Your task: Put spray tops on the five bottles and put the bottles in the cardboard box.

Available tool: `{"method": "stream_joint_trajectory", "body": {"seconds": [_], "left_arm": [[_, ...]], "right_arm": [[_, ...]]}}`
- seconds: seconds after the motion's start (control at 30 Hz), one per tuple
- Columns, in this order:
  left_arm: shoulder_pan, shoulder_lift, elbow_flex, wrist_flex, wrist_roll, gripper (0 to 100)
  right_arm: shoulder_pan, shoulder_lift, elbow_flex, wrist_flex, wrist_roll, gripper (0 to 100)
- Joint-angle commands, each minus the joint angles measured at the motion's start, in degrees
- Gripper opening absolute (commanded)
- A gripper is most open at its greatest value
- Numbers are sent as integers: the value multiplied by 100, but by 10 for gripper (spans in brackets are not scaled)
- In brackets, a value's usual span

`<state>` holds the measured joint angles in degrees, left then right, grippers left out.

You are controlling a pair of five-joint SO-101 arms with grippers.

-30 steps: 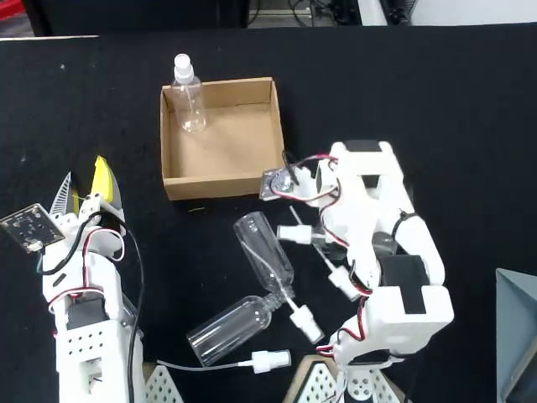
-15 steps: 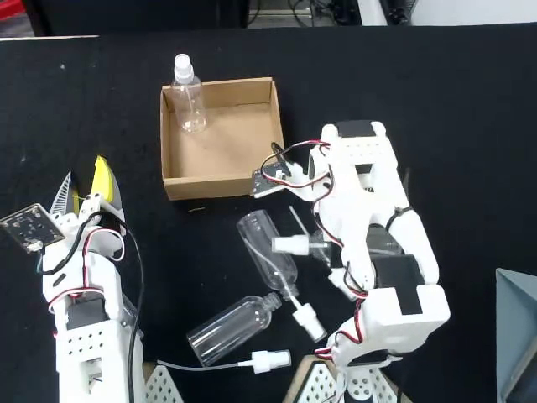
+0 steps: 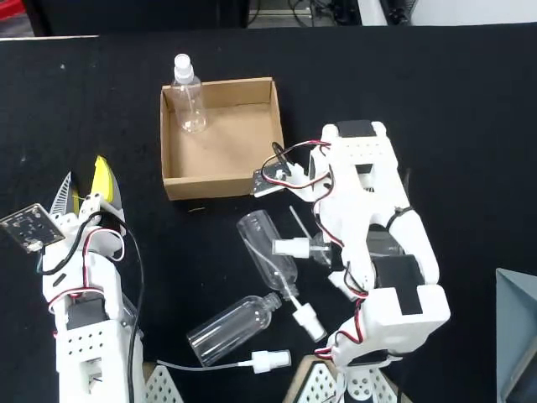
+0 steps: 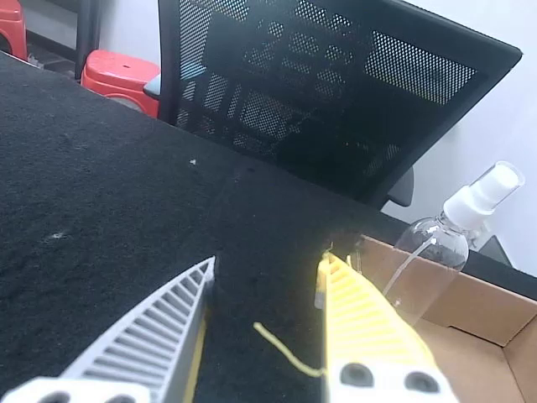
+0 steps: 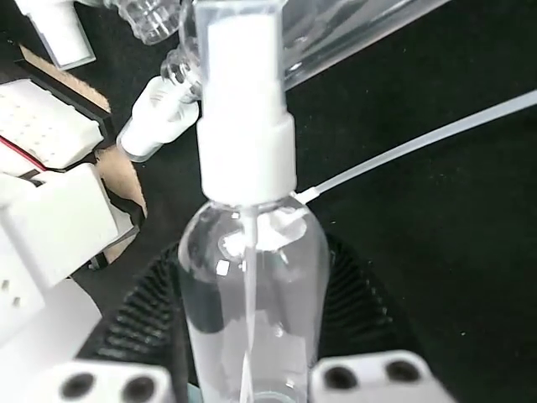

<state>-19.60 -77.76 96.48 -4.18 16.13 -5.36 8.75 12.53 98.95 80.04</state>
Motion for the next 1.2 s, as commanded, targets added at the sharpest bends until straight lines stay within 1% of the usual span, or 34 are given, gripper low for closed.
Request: {"method": "stream_joint_trajectory", "body": {"seconds": [0.0,0.1,0.27,0.57,0.67,1.0,1.1,1.17], "left_arm": [[-22,-26,145,26,-44,185],[-22,-26,145,26,-44,185],[-22,-26,145,26,-44,185],[-22,-26,145,26,-44,185],[-31,-26,145,26,-44,185],[-40,-79,145,26,-44,188],[-40,-62,145,35,-9,251],[-22,-79,145,211,9,292]], "right_arm": [[-114,-382,-347,-35,-105,22],[-114,-426,-347,-457,-387,21],[-237,-426,-374,-1116,-1248,21],[-325,-374,-321,-1723,-2699,21],[-387,-426,-154,-1697,-2725,21],[-1169,-426,-119,-1679,-2743,21],[-1319,-426,-251,-1670,-2752,21],[-1363,-426,-365,-1670,-2760,21]]}}
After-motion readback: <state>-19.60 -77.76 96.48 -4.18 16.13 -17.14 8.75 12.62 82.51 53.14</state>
